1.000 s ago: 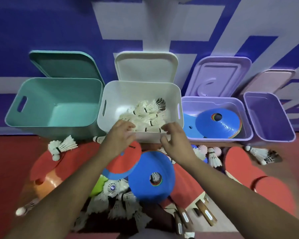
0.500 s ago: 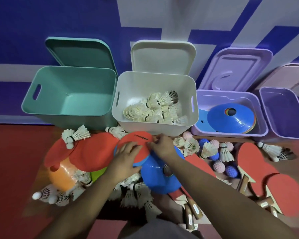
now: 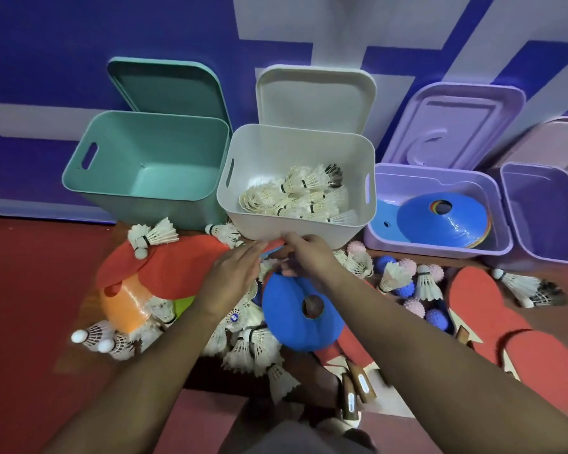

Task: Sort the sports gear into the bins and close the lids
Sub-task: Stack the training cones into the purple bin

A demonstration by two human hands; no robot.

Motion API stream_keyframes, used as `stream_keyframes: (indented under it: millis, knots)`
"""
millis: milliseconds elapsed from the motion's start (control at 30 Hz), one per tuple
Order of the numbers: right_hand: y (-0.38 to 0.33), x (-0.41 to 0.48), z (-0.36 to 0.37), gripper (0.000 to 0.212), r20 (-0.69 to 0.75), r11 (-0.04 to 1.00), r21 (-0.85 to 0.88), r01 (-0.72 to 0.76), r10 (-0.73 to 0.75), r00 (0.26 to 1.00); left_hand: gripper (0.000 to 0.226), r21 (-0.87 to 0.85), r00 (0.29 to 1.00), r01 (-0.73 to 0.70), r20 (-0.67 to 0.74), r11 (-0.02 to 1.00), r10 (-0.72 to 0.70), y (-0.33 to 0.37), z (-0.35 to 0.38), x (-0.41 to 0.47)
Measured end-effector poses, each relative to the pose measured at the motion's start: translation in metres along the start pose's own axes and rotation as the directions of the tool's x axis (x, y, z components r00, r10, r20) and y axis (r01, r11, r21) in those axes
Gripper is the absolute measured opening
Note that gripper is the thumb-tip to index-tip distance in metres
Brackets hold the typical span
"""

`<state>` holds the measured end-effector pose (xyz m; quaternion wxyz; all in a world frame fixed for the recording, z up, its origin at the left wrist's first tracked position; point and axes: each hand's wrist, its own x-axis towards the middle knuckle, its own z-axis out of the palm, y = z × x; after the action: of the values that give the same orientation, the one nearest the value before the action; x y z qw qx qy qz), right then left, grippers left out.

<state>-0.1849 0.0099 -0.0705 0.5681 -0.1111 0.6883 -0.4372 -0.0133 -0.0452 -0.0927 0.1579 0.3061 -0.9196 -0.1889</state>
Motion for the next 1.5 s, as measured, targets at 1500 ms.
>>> stream_keyframes:
  millis: [1500]
  knots:
    - [-0.021, 0.061, -0.274, 0.019, -0.36, 0.962, -0.273, 0.026, -0.128, 0.924, 0.042, -0.323, 0.866, 0.499, 0.23, 0.804, -0.445, 0.199, 0.111, 0.248]
